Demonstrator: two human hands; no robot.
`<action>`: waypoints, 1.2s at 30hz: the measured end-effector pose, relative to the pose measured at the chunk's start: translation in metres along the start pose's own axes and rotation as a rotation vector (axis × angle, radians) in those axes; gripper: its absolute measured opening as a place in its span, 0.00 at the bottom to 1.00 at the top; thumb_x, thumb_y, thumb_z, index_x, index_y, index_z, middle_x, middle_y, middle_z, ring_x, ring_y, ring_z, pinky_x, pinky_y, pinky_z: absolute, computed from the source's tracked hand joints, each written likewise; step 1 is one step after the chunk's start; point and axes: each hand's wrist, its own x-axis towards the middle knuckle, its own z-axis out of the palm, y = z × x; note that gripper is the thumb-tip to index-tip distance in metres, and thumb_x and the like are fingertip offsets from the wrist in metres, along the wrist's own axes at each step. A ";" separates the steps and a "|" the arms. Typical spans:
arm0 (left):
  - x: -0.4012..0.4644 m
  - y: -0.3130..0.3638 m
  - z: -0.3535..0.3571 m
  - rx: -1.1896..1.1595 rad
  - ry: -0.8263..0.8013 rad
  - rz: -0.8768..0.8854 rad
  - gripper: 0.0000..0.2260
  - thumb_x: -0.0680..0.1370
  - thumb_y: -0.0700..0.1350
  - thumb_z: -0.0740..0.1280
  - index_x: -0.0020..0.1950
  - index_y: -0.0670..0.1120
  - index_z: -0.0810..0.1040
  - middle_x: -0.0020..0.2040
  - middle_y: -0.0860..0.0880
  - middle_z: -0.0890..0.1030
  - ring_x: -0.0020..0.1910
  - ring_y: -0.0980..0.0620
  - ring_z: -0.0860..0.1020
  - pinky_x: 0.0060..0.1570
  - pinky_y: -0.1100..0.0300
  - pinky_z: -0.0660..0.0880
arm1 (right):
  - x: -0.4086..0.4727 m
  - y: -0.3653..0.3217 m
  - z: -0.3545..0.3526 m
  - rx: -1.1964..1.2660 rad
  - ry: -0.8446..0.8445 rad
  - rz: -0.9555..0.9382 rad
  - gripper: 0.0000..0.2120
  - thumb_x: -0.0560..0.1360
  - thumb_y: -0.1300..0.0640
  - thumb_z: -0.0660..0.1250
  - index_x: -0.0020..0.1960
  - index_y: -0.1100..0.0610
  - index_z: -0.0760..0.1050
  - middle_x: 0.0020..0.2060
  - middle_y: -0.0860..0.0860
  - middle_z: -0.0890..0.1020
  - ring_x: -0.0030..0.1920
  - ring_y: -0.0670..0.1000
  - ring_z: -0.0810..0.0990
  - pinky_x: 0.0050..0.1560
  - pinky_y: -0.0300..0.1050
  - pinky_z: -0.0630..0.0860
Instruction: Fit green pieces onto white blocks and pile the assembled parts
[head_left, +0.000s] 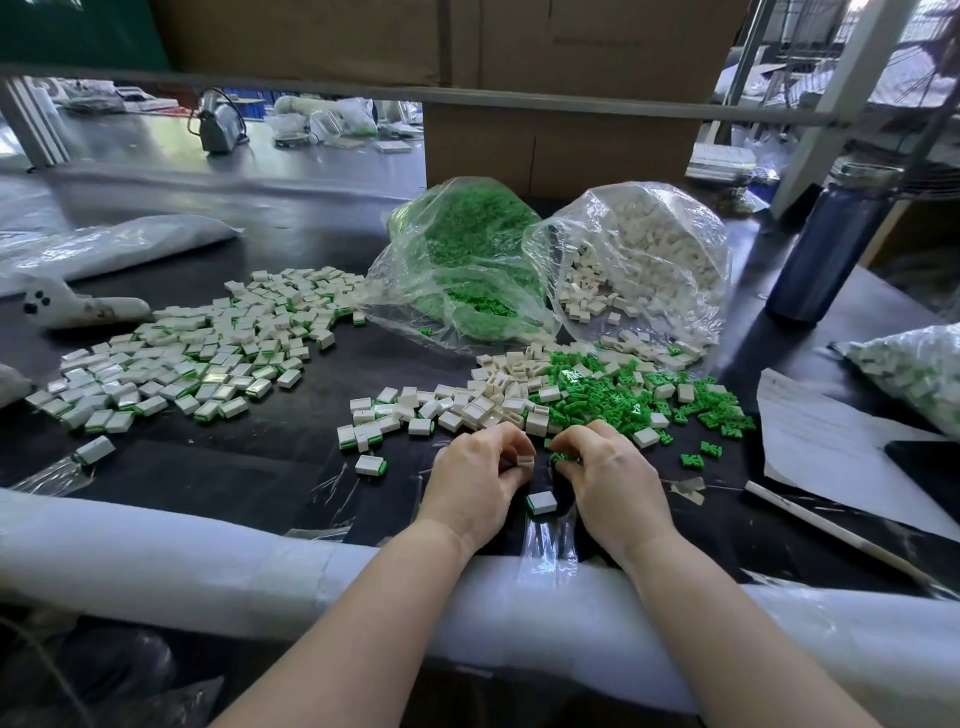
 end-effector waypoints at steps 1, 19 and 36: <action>0.000 0.000 0.000 0.000 -0.001 -0.001 0.05 0.74 0.41 0.69 0.47 0.51 0.78 0.41 0.55 0.78 0.44 0.55 0.77 0.50 0.63 0.73 | 0.000 0.000 0.000 -0.004 -0.003 0.012 0.08 0.77 0.55 0.64 0.56 0.52 0.76 0.49 0.48 0.76 0.52 0.50 0.74 0.46 0.44 0.70; -0.001 0.000 -0.001 -0.046 -0.014 -0.008 0.04 0.75 0.43 0.68 0.47 0.52 0.77 0.43 0.54 0.80 0.43 0.55 0.77 0.50 0.63 0.74 | -0.002 0.003 -0.005 0.193 0.105 0.022 0.05 0.78 0.59 0.61 0.48 0.58 0.75 0.37 0.48 0.77 0.38 0.50 0.74 0.38 0.40 0.65; 0.002 -0.004 0.001 -0.202 -0.071 0.002 0.05 0.74 0.44 0.71 0.43 0.54 0.76 0.40 0.56 0.80 0.40 0.57 0.78 0.46 0.67 0.74 | -0.001 0.004 -0.015 0.884 0.013 0.122 0.08 0.70 0.67 0.71 0.41 0.55 0.78 0.36 0.50 0.83 0.39 0.47 0.81 0.44 0.39 0.79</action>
